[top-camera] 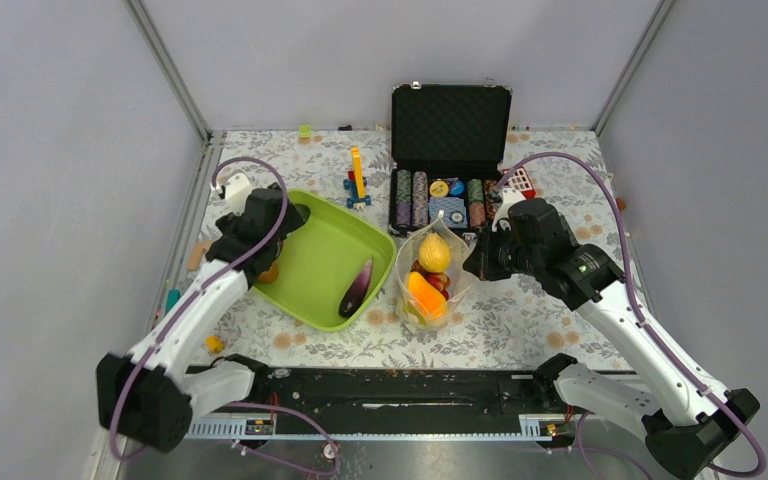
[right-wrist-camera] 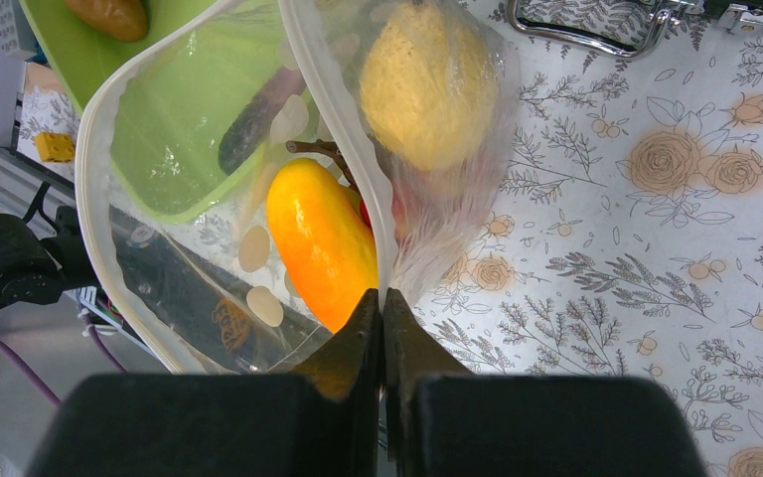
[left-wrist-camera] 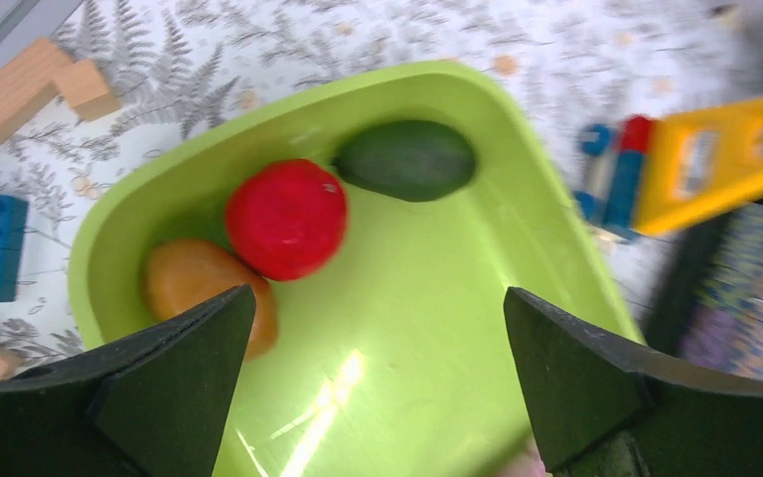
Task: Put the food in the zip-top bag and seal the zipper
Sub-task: Pick up the fake fruit from the bin.
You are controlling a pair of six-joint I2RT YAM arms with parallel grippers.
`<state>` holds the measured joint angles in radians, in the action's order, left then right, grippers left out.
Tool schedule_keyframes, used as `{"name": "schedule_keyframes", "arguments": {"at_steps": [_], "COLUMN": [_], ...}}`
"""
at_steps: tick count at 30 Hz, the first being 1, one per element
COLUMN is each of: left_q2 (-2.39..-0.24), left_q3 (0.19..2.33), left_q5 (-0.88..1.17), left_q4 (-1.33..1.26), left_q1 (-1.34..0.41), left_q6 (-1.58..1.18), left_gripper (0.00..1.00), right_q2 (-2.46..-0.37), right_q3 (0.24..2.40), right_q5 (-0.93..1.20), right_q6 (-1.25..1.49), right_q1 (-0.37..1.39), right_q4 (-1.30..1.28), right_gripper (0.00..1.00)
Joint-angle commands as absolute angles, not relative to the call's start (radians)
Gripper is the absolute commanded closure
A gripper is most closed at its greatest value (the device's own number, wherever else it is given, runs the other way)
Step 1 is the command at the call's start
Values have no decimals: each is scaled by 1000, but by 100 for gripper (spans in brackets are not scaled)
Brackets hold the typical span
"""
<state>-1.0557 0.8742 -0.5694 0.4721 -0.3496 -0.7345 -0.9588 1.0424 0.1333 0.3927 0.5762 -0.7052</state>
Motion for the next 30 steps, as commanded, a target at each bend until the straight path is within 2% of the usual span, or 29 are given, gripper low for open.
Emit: {"name": "schedule_keyframes", "arguments": {"at_steps": [1, 9, 17, 27, 30], "left_q2": [-1196, -1383, -1431, -1524, -1543], "left_q3": [897, 935, 918, 951, 956], "left_q5": [-569, -554, -458, -393, -356], "left_q4": [366, 356, 259, 296, 285], "left_q1": [-244, -186, -146, -116, -116], "left_q6": [-656, -610, -531, -516, -513], "left_gripper": [1, 1, 1, 1, 4], "right_q2": [-953, -952, -958, -958, -949], "right_q3": [1064, 1060, 1059, 1053, 1050], "right_q5": [149, 122, 120, 109, 107], "right_q6": [377, 366, 359, 357, 357], "right_q1": [581, 581, 581, 581, 581], "right_q4": [-677, -693, -693, -694, -694], "right_gripper": [100, 100, 100, 100, 100]}}
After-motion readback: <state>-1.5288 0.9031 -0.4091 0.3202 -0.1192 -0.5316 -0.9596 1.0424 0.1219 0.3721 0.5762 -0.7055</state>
